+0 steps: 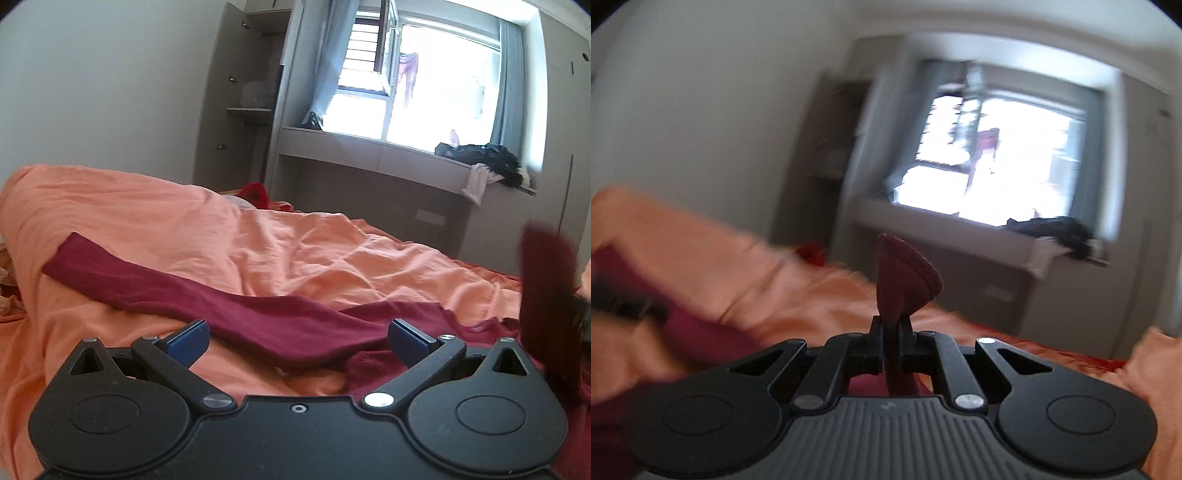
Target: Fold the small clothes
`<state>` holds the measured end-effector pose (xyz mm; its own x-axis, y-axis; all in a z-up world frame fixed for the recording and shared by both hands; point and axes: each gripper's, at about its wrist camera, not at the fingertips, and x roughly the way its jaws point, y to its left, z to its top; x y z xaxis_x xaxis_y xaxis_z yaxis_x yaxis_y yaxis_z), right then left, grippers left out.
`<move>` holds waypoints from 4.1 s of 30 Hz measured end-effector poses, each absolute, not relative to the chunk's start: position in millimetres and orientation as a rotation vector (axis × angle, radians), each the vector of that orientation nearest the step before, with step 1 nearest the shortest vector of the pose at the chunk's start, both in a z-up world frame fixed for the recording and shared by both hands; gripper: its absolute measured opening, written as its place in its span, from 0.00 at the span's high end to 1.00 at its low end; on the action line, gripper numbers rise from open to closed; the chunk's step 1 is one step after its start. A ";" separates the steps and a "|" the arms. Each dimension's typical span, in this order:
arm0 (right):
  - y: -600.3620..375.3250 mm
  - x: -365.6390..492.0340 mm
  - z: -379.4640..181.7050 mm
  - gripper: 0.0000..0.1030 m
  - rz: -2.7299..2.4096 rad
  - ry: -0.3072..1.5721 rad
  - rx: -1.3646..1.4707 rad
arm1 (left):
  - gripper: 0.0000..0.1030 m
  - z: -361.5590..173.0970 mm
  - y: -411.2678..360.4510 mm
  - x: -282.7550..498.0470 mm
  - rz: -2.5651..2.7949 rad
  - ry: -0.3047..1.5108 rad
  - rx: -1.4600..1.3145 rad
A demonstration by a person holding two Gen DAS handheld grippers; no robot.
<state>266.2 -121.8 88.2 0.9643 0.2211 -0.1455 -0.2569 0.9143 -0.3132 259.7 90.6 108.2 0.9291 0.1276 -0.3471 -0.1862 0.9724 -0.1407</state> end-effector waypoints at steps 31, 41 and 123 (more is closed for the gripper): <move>-270.1 203.9 39.3 0.02 0.079 0.242 -0.295 | 0.00 80.1 20.5 294.3 -0.019 0.411 -0.121; -344.6 247.5 10.0 0.25 -0.124 0.403 -0.220 | 0.01 79.0 23.6 287.8 -0.053 0.382 -0.164; -215.5 208.9 52.2 0.32 0.328 0.324 -0.251 | 0.11 41.6 35.0 266.0 -0.107 0.569 -0.045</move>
